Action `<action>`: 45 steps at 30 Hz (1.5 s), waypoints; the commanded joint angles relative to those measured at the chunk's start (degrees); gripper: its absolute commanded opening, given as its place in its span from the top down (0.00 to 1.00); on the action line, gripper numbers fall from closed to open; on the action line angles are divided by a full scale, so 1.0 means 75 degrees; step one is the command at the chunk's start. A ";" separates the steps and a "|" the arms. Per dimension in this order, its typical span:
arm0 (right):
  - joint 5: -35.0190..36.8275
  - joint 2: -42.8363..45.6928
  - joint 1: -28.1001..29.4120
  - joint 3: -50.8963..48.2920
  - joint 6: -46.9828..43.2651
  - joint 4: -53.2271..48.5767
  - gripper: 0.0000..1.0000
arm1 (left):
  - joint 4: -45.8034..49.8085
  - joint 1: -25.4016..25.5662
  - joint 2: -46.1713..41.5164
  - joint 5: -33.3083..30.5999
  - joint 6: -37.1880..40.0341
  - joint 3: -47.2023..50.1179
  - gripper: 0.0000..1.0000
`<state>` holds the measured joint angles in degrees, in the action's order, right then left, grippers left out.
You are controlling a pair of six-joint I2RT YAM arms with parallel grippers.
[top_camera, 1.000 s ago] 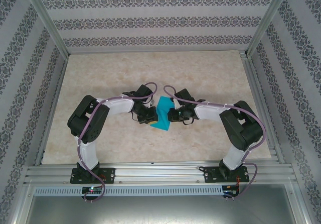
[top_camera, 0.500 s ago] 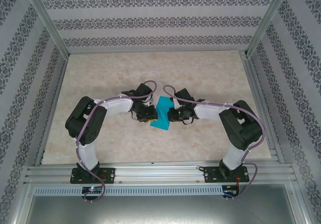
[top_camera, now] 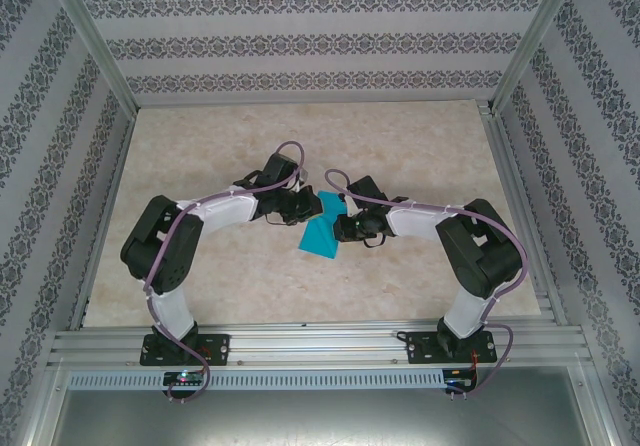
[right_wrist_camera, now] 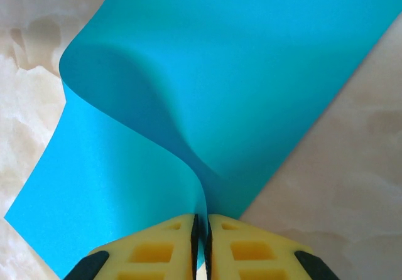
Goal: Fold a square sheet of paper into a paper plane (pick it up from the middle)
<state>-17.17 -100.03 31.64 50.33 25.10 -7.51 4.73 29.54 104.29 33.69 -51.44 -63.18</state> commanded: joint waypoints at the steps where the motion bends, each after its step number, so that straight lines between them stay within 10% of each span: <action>1: 0.0274 -0.0338 0.0024 0.0016 -0.0138 -0.0312 0.86 | -0.0783 -0.0040 0.0324 0.0441 -0.0477 -0.0043 0.90; 33: 0.0199 -0.0340 0.0014 0.0076 -0.0041 -0.0281 0.84 | -0.0137 -0.0036 0.1506 -0.0084 0.0087 0.0148 0.89; 45: 0.0210 0.1730 -0.0304 0.0125 0.0716 -0.0729 0.50 | -0.0107 -0.0037 0.1423 -0.0062 0.0214 0.0218 0.89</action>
<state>-16.51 -91.20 30.00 51.37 28.01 -11.60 0.54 29.50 114.06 35.38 -51.27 -63.33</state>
